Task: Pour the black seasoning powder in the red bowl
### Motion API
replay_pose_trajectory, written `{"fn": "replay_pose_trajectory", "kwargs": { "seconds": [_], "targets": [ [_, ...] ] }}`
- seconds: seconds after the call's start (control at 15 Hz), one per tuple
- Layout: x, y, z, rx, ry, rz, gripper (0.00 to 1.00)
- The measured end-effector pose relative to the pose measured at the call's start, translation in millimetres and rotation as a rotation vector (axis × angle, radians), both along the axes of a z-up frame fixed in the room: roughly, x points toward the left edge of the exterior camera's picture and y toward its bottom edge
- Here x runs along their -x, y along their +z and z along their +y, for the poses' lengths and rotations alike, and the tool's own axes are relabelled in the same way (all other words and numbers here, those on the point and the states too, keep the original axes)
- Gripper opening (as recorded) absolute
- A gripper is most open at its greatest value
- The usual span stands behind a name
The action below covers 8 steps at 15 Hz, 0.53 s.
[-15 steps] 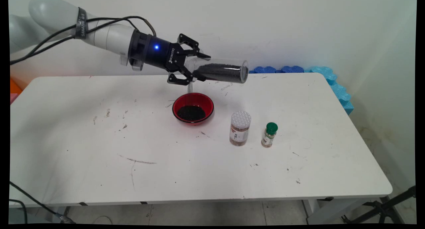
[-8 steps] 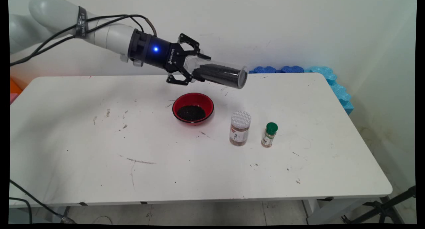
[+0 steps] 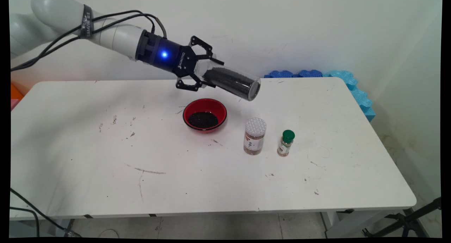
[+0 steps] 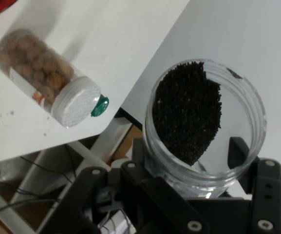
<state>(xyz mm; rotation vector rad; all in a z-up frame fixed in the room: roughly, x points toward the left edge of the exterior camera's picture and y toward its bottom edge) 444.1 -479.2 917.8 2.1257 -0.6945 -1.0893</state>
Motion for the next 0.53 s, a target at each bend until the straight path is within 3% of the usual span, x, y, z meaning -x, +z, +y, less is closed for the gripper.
{"fn": "replay_pose_trajectory", "kwargs": {
  "seconds": [0.2,0.53],
  "targets": [
    [0.0,3.8,-2.3,0.064,-0.036,-0.027,0.0],
    [-0.2,14.6,-6.4,0.244,-0.132,-0.091,0.0]
  ]
}}
